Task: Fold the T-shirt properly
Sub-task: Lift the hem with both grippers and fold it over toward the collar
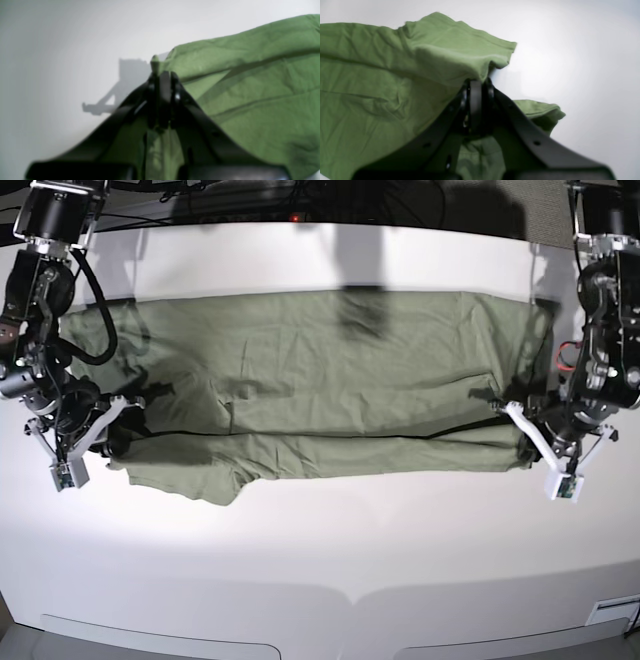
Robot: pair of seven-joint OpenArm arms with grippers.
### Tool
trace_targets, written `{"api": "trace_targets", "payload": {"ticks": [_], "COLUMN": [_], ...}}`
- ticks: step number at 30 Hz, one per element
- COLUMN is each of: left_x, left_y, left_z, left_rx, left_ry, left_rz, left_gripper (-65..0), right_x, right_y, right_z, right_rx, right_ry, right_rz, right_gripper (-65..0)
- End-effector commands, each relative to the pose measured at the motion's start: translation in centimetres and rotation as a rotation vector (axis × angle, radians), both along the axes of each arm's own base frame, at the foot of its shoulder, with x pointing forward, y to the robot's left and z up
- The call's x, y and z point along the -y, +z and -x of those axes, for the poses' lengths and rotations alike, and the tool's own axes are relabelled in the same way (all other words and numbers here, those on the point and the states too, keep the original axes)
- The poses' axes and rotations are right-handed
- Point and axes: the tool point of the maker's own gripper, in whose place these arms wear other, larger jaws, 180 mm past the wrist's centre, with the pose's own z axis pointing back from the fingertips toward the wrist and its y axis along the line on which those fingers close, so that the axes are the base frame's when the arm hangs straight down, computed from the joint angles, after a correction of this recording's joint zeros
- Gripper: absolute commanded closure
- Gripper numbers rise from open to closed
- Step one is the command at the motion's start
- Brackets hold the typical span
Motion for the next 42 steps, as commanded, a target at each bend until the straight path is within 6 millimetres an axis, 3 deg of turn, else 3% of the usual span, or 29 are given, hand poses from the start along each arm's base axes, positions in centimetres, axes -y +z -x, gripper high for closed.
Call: {"api": "trace_targets", "payload": {"ticks": [1, 4, 7, 12, 16, 21, 27, 42], "left_x": [-0.4, -0.4, -0.4, -0.8, -1.5, -1.3, -1.4, -1.8], "left_y": [1.7, 1.0, -0.2, -1.9, -2.4, -2.5, -3.8, -4.3], "left_z": [-0.6, 0.6, 1.9, 3.6, 4.2, 4.3, 6.0, 6.6], "left_rx": [0.058, 0.039, 0.003, -0.045, -0.054, -0.057, -0.093, -0.112], "left_ry": [0.0, 0.002, 0.001, 0.004, 0.012, 0.01, 0.007, 0.009], "left_rz": [-0.016, -0.031, -0.03, -0.053, -0.105, -0.093, -0.102, -0.129], "left_gripper": [0.0, 0.0, 0.0, 0.0, 0.0, 0.0, 0.0, 0.0], "right_x": [0.2, 0.2, 1.5, 4.9, 7.4, 8.0, 8.7, 10.7], "right_y": [1.7, 1.7, 1.7, 1.8, 0.6, -1.6, -3.2, -2.4], "right_z": [-0.7, -0.7, -0.8, -0.7, -0.1, 0.6, 1.3, 1.4], "right_rx": [0.058, 0.06, 0.061, 0.042, -0.016, -0.068, -0.111, -0.117], "right_ry": [0.013, 0.013, -0.003, -0.021, -0.051, -0.077, -0.101, -0.117], "right_rz": [0.004, 0.007, 0.082, 0.157, 0.18, 0.145, 0.126, 0.17], "right_gripper": [0.0, 0.0, 0.0, 0.0, 0.0, 0.0, 0.0, 0.0]}}
